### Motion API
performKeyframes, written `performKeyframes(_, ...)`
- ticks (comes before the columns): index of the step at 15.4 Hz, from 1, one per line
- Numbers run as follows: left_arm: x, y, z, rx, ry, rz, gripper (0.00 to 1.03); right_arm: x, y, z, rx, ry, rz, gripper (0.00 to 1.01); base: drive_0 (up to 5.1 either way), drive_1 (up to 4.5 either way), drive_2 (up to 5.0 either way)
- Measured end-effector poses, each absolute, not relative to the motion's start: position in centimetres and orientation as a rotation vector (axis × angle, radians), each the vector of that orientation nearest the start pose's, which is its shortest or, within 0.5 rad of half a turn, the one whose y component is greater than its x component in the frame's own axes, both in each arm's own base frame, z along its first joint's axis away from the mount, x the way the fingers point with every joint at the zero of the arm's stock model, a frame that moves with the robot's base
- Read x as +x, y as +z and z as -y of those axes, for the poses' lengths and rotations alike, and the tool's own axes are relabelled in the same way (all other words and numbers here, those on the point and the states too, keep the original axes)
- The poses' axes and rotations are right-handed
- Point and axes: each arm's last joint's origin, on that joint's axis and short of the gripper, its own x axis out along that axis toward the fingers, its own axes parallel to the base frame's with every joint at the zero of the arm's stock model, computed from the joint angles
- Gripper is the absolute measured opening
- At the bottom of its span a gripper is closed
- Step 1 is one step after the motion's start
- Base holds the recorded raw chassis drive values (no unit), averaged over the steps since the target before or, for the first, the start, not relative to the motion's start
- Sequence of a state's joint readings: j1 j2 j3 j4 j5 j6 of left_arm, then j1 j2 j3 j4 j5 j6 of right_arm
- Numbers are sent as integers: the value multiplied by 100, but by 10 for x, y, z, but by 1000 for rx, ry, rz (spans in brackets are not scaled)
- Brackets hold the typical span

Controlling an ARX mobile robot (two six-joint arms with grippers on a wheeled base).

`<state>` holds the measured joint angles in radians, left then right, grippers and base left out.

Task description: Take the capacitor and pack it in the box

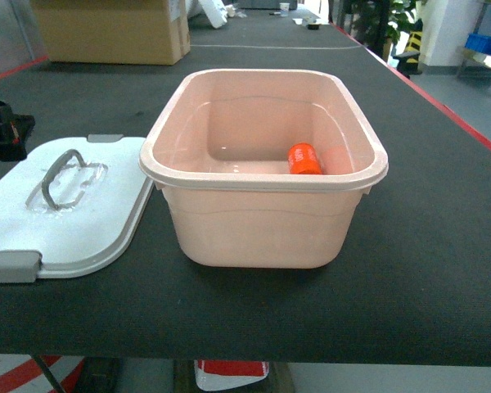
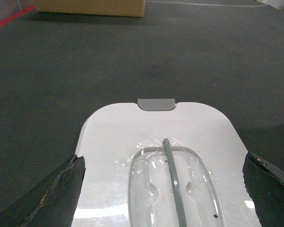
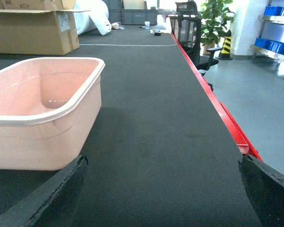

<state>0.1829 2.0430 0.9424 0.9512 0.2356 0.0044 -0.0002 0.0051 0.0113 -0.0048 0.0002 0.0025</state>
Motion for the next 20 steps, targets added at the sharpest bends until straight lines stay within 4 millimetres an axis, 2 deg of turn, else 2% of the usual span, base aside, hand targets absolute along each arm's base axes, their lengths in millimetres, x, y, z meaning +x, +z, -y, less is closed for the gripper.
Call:
performKeyframes(7,435,66,-36,-26,-144,-260,98,97,166,0,3,0,1,98,0,0,0)
performKeyframes(8,438,58,-33,-16,-142,-270,90,97,166,0,3,0,1,98,0,0,0)
performKeyframes(10,439,51,-31,-9,-137,-288,67,97,166,0,3,0,1,98,0,0,0)
performKeyframes(11,439,52,-31,-6,-133,-282,57,97,166,0,3,0,1,98,0,0,0)
performKeyframes(12,439,52,-31,-3,-121,-283,41,97,166,0,3,0,1,98,0,0,0)
performKeyframes(16,440,51,-36,5,-86,-281,1,97,166,0,3,0,1,98,0,0,0)
performKeyframes(20,440,54,-46,14,-35,-273,2,97,166,0,2,0,1,98,0,0,0)
